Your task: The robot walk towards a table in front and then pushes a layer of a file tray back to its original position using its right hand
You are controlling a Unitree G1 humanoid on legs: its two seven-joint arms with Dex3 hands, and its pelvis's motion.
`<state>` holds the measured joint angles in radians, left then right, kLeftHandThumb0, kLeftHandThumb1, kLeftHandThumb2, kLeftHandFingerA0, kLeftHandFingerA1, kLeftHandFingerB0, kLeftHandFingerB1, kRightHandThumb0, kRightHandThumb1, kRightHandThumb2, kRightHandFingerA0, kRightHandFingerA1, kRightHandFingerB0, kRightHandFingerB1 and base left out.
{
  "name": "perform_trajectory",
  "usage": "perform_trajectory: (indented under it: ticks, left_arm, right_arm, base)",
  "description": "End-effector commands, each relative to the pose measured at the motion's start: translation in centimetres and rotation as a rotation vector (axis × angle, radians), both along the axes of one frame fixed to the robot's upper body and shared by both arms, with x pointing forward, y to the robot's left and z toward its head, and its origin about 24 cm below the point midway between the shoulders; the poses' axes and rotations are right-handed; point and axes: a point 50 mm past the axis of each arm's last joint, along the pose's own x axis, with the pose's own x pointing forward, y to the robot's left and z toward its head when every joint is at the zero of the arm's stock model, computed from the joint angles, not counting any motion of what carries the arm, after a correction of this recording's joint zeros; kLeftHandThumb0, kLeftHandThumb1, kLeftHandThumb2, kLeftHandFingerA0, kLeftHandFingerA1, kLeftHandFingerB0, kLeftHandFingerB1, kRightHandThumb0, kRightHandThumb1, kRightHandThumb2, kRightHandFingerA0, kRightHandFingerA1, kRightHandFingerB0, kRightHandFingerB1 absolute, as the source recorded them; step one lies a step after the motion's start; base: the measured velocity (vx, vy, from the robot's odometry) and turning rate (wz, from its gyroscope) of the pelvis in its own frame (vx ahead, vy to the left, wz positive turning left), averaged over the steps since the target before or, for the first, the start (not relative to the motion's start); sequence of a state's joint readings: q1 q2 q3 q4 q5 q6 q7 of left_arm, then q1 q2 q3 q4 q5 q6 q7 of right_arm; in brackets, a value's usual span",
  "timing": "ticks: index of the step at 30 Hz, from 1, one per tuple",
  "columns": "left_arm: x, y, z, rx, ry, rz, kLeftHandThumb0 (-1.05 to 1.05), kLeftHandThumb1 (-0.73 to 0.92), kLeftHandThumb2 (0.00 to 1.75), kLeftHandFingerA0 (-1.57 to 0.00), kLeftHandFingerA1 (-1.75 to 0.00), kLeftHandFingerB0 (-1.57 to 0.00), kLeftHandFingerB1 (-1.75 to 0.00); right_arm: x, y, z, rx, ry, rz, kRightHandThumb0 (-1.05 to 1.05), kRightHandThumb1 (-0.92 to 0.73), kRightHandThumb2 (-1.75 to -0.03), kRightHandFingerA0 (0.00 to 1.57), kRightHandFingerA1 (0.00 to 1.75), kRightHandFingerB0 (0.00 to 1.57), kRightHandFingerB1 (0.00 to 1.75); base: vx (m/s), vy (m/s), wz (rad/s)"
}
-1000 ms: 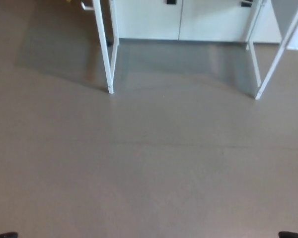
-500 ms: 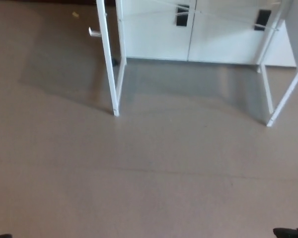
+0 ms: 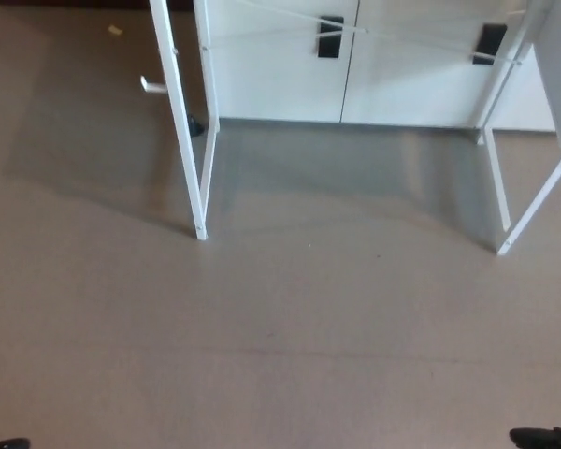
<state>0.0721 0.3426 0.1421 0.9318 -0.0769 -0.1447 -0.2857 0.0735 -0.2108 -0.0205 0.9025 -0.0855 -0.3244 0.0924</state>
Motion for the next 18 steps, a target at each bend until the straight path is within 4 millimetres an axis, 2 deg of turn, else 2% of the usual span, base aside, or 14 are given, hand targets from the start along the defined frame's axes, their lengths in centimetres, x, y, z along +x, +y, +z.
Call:
perform_trajectory:
  ticks: [1,8,18]
  left_arm:
    - [-0.72,0.28,-0.06,0.023,0.015,-0.016,-0.16,0.60,0.57,-0.54,-0.42,-0.36,-0.35]
    - [-0.84,0.22,-0.18,0.026,0.020,-0.004,-0.16,0.59,0.57,-0.55,-0.42,-0.36,-0.35]
    - [-0.66,-0.08,-0.03,0.040,-0.025,-0.012,-0.17,0.59,0.56,-0.60,-0.43,-0.35,-0.35]
  right_arm:
    - [-0.62,-0.62,0.01,-0.031,0.012,0.000,-0.18,-0.63,-0.58,0.63,0.46,0.49,0.41]
    - [-0.67,-0.60,-0.01,-0.054,0.012,0.019,-0.19,-0.63,-0.58,0.64,0.47,0.49,0.41]
    - [-0.48,-0.58,0.05,-0.042,-0.003,0.017,-0.17,-0.63,-0.58,0.64,0.47,0.50,0.42]
  base:
    - [0.18,0.057,0.00]
    - [0.09,-0.032,0.03]
    - [0.06,-0.251,-0.02]
